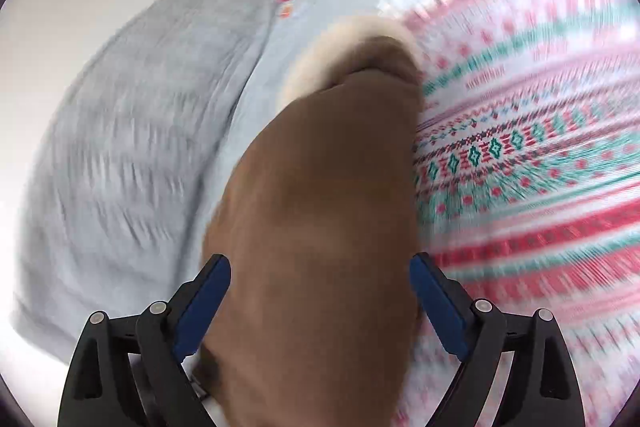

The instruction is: Fold large clothes

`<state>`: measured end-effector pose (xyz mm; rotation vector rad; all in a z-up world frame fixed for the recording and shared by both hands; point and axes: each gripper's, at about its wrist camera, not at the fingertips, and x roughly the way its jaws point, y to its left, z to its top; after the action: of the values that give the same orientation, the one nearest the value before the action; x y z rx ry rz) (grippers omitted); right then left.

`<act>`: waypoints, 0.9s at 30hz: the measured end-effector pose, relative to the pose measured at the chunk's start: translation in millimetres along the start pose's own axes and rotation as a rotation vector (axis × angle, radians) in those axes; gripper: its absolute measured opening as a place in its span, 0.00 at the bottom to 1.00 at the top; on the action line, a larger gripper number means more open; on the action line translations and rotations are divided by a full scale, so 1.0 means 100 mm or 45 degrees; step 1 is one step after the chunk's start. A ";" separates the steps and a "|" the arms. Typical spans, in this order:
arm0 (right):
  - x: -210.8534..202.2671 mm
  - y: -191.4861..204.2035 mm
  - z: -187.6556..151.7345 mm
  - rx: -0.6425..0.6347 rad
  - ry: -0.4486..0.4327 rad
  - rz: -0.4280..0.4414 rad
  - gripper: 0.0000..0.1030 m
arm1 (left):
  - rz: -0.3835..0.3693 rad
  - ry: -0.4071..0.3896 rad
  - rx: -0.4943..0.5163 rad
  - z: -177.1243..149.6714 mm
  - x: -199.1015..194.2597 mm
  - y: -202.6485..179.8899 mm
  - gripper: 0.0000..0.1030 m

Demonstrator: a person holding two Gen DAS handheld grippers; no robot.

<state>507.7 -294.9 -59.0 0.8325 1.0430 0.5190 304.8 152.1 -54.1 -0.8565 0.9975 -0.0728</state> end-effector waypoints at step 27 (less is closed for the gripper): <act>0.68 0.91 0.43 -0.474 -0.021 -0.322 0.47 | -0.153 0.092 -0.024 0.18 -0.06 0.07 0.46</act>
<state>576.5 -206.1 -12.1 0.3697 0.9805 0.4699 313.3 169.8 -49.9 -0.9361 1.0152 -0.1986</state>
